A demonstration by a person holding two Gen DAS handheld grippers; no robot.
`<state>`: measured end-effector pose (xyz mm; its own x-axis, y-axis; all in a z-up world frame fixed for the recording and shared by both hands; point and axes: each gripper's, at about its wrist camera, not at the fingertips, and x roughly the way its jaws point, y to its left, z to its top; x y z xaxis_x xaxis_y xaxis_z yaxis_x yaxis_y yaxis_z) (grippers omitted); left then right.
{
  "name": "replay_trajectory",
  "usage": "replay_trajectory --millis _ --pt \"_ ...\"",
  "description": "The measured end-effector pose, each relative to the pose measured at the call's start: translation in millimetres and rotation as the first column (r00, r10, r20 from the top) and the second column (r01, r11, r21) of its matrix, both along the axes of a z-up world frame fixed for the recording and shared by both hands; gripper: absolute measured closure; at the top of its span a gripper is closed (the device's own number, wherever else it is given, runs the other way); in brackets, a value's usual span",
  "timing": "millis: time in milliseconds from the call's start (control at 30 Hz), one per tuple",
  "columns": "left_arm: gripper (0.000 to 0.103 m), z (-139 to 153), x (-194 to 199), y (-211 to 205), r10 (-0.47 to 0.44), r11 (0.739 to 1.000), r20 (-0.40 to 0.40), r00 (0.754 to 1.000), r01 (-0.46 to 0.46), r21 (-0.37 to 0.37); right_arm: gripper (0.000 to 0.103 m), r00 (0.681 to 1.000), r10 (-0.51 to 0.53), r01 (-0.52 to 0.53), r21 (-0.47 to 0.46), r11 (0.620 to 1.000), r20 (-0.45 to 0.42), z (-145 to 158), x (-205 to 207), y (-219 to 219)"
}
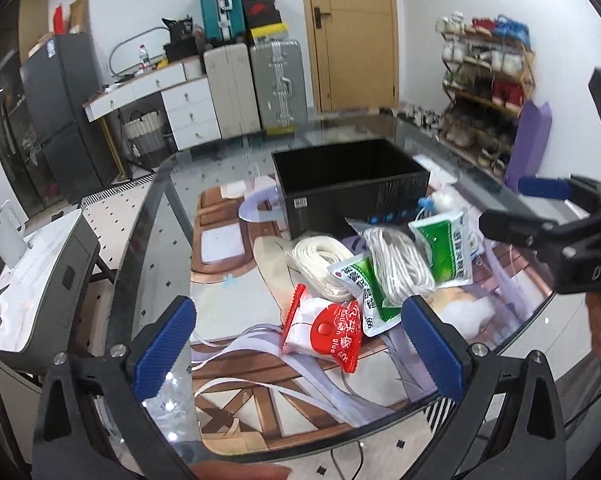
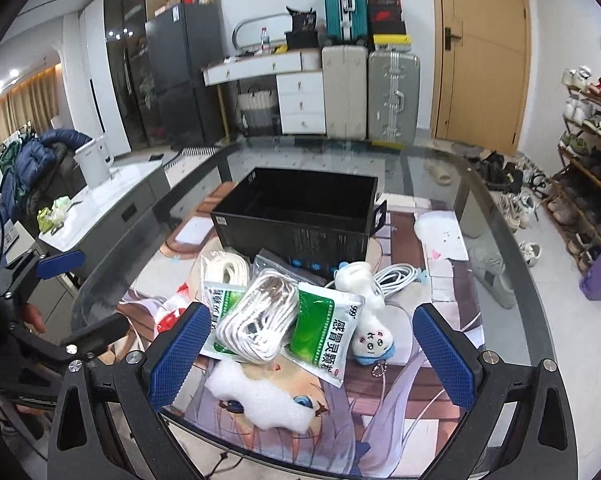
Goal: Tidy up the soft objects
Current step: 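Move the right gripper down onto the white foam block and close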
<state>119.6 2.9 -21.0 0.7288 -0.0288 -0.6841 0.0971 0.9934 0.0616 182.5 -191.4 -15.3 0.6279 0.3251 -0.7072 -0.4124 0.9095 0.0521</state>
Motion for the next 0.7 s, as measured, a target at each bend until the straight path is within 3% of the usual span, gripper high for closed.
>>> replay_trajectory --millis 233,500,700 --pt "0.000 -20.0 13.1 -0.9 -0.028 0.996 -0.093 0.995 0.035 0.076 0.000 0.985 0.112 -0.119 -0.050 0.992 -0.128 -25.6 0.5 8.8" --pt "0.000 -39.7 -7.8 0.7 -0.065 0.995 -0.161 0.985 0.076 0.067 0.001 0.953 0.234 -0.256 -0.100 0.961 -0.194 -52.6 -24.1 23.3" --pt "0.000 -43.6 -5.8 9.8 -0.047 0.997 -0.187 0.981 0.056 0.047 0.007 0.942 0.247 -0.277 -0.109 0.955 -0.228 -64.6 -21.7 30.5"
